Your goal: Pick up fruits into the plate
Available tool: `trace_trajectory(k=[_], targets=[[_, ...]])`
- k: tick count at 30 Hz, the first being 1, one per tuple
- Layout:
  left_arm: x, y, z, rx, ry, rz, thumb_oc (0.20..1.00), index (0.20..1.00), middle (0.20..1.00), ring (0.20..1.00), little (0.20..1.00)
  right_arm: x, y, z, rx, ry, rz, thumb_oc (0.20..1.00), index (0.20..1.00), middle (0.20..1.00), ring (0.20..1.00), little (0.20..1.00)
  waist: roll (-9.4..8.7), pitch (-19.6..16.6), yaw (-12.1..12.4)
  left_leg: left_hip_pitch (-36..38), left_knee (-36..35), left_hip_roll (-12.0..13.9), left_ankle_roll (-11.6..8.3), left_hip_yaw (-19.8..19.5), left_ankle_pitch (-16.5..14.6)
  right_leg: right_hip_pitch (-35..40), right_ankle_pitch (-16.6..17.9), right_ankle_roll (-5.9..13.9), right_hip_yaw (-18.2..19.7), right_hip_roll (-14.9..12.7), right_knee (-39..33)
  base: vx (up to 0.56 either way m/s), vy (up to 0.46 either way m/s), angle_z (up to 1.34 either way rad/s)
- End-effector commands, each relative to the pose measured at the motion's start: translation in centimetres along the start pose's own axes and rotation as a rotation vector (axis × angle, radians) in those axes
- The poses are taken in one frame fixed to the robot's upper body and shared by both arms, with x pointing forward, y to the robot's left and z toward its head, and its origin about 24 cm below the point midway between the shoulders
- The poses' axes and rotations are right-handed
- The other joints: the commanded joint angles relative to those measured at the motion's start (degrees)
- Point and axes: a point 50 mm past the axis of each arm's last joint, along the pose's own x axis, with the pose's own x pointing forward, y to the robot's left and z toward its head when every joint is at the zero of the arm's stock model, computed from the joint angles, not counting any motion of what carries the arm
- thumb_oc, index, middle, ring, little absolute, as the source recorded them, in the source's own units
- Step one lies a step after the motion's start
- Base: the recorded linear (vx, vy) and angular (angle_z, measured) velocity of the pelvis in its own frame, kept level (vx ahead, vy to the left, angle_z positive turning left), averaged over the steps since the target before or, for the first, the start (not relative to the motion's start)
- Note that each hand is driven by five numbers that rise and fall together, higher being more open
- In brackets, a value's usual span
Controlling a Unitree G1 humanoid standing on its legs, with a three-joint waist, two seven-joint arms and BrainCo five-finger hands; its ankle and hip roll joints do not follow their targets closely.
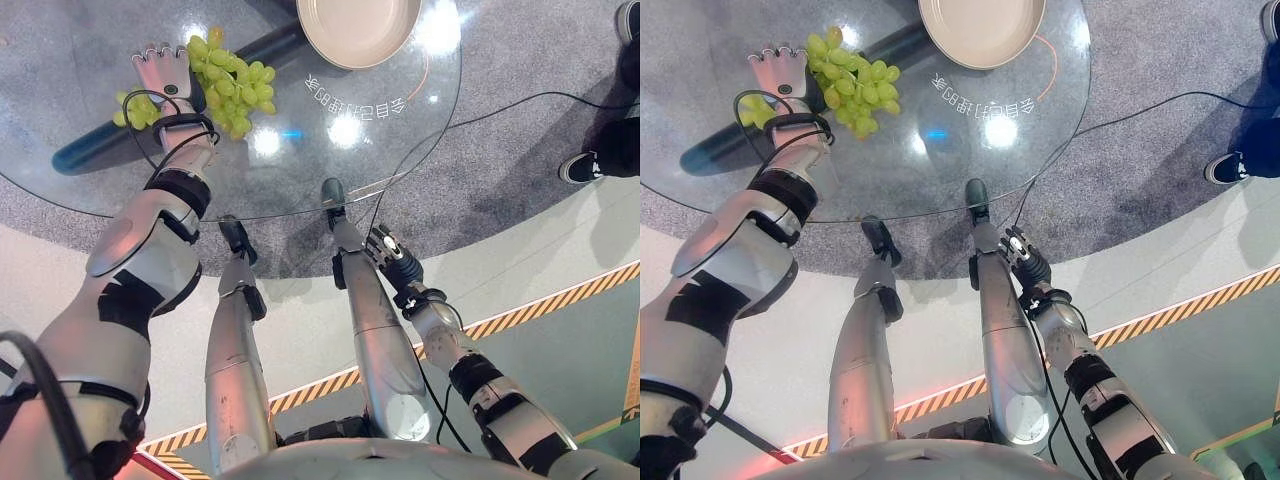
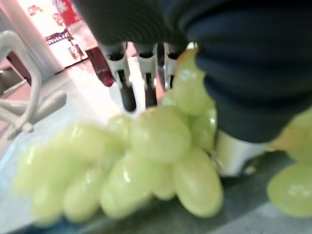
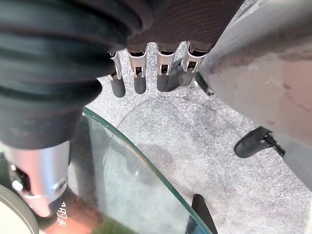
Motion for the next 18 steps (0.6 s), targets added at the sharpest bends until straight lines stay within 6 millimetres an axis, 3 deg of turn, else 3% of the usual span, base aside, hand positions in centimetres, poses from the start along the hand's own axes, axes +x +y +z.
trace_trajectory(k=[1,18], targets=[[0.48,-0.61,-2.4,0.005,0.092,-0.047,0.2,0.2,0.2,0.2,0.2,-0.39,0.96,-0.23,0.016,-0.016,0.047,1.0,1.0,1.0,1.0,1.0,-1.22,0.8,-0.8,0.2,1.9,-5.3,2.31,-0.2,-3.8,1.6,-0.7,-3.0,-3.5,7.8,-0.3,0.0,0.0,0.0],[0.44,-1.06,-2.74,-0.021,0.084,-0.061,0.2,0.2,0.2,0.2,0.2,-0.51,0.53,-0.13,0.016,-0.018,0.038,1.0,1.0,1.0,1.0,1.0,-0.93,0.8,-0.4,1.7,1.3,-5.1,2.2,-0.1,-3.6,3.2,-0.8,-3.08,-3.8,7.8,-0.6,0.0,0.0,0.0]])
